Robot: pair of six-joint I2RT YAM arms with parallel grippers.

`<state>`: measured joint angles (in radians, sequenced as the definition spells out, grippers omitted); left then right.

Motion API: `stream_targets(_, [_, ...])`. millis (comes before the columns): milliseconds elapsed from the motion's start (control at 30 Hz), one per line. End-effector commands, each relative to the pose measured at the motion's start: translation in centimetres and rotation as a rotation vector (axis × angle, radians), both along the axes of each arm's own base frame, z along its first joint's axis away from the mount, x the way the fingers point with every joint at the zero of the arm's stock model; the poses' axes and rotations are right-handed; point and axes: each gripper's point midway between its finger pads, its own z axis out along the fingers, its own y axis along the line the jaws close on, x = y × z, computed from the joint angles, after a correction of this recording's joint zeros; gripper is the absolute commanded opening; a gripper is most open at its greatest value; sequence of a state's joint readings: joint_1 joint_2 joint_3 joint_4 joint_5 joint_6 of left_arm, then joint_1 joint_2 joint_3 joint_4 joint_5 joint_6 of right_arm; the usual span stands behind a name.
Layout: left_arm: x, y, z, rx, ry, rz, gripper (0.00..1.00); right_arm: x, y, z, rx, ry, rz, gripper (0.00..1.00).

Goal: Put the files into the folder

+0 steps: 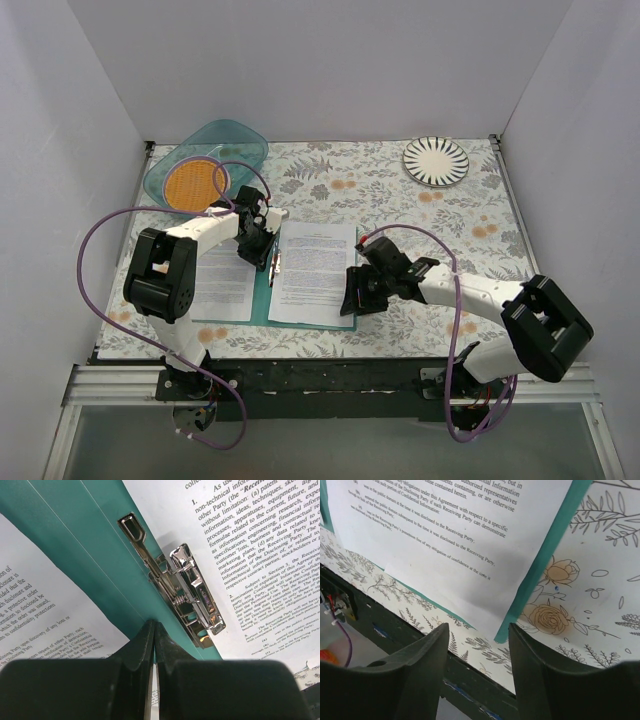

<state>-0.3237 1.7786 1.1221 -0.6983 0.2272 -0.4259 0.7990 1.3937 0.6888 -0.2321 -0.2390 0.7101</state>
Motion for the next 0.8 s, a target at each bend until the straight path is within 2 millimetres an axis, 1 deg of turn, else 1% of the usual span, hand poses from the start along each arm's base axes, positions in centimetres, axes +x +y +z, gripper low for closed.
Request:
stream_targets(0, [0.2, -0.7, 0.2, -0.027, -0.006, -0.02, 0.0, -0.2, -1.1, 0.1, -0.034, -0.02, -0.014, 0.63])
stream_targets(100, [0.1, -0.7, 0.2, -0.028, -0.004, -0.019, 0.0, -0.1, -1.4, 0.3, -0.05, -0.03, -0.015, 0.69])
stream_targets(233, [0.1, -0.7, 0.3, -0.028, -0.007, -0.02, 0.0, -0.1, -2.5, 0.5, -0.109, -0.038, -0.017, 0.71])
stream_targets(267, [0.2, -0.8, 0.3, -0.032, -0.012, -0.019, 0.0, 0.2, -2.7, 1.0, -0.105, -0.058, -0.026, 0.72])
stream_targets(300, [0.2, -0.8, 0.4, -0.035, -0.012, -0.02, 0.0, 0.6, -2.9, 1.3, -0.113, -0.079, -0.039, 0.69])
stream_targets(333, [0.1, -0.8, 0.4, -0.037, -0.011, -0.018, 0.0, 1.1, -2.8, 2.3, -0.097, -0.11, -0.046, 0.67])
stream_targets(367, [0.0, -0.9, 0.3, -0.038, -0.007, -0.019, 0.0, 1.7, -2.9, 2.8, -0.095, -0.129, -0.06, 0.65])
stream_targets(400, [-0.2, -1.1, 0.3, -0.041, -0.004, -0.022, 0.0, 2.5, -3.1, 3.4, -0.101, -0.164, -0.08, 0.59])
stream_targets(433, [-0.3, -1.2, 0.2, -0.039, -0.002, -0.023, 0.0, 3.2, -3.0, 4.4, -0.101, -0.187, -0.092, 0.56])
stream_targets(500, [-0.8, -1.7, 0.0, -0.041, 0.005, -0.03, 0.0, 4.5, -3.2, 5.3, -0.103, -0.218, -0.117, 0.49])
stream_targets(567, [-1.6, -2.5, -0.2, -0.046, 0.018, -0.049, 0.0, 5.5, -3.2, 5.9, -0.091, -0.218, -0.139, 0.47])
stream_targets(600, [-1.9, -2.7, -0.3, -0.043, 0.025, -0.051, 0.0, 5.7, -3.0, 6.1, -0.084, -0.213, -0.139, 0.47])
stream_targets(667, [-2.4, -3.4, -0.3, -0.052, 0.028, -0.064, 0.0, 6.3, -2.9, 6.2, -0.074, -0.213, -0.148, 0.47])
stream_targets(767, [-3.1, -4.2, -0.2, -0.069, 0.041, -0.074, 0.0, 6.7, -2.5, 5.8, -0.065, -0.198, -0.153, 0.46])
